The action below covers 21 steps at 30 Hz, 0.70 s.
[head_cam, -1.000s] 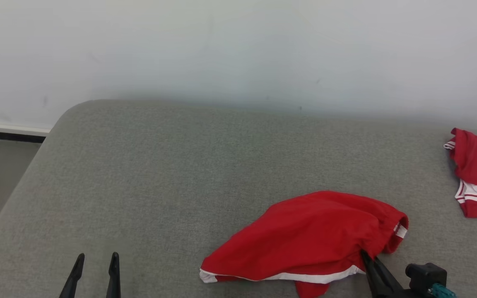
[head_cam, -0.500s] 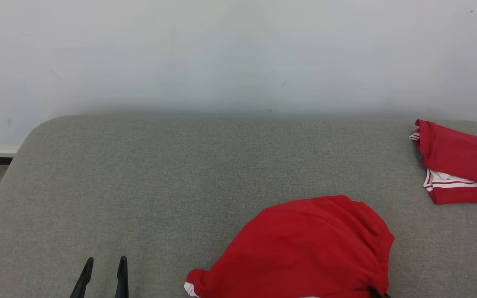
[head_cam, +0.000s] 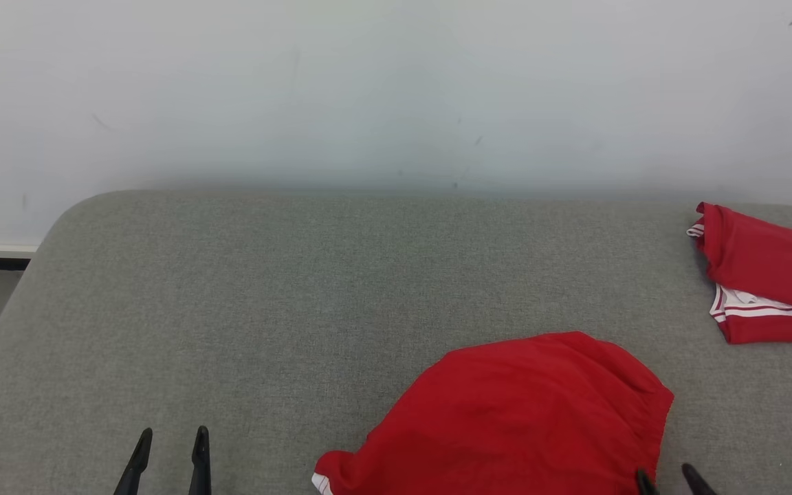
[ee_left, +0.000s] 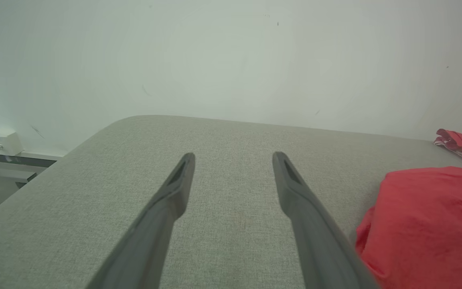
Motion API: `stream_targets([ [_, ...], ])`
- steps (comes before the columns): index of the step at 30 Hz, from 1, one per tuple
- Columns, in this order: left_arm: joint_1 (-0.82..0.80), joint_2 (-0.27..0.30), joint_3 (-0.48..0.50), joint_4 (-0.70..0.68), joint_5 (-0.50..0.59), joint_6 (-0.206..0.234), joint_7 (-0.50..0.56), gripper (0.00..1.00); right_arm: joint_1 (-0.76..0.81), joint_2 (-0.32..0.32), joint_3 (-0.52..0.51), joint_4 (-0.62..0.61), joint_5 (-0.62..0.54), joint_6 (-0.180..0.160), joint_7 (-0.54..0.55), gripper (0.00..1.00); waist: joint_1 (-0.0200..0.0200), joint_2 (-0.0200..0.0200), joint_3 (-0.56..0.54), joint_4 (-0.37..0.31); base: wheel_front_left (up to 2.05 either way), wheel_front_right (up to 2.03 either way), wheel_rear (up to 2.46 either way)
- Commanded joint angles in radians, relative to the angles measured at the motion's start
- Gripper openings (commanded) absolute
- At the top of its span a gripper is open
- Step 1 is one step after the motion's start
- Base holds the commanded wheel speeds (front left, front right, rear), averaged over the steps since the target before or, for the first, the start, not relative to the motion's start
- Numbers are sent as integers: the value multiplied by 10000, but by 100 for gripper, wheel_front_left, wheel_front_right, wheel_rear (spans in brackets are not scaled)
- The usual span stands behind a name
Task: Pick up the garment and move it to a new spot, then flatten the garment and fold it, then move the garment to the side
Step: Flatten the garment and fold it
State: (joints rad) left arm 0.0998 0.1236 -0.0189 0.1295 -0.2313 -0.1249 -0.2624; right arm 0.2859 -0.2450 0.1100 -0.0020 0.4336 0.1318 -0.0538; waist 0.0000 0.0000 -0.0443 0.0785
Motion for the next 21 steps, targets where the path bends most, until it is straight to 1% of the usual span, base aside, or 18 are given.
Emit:
stream_targets([
  [1,86,-19,34,-50,62,-65,-31,100,-83,-56,-90,-76,-101,-18,-76,100,0,0,1,8,0,0,0],
  [6,92,-9,104,-86,84,-40,-31,100,-747,-168,-502,-141,-484,-18,29,100,0,0,27,-16,0,0,0],
  [11,-31,-45,66,-112,152,-47,-31,100,-2038,-418,-658,449,-572,-18,513,100,0,0,106,-11,0,0,0],
  [16,-247,-33,-53,-19,149,-53,-31,100,-3241,-773,-682,1750,-548,-18,981,100,0,0,221,184,0,0,0],
  [21,-340,-32,-157,53,97,-57,-31,100,-4166,-960,-688,3295,-312,-18,1290,100,0,0,345,410,0,0,0],
])
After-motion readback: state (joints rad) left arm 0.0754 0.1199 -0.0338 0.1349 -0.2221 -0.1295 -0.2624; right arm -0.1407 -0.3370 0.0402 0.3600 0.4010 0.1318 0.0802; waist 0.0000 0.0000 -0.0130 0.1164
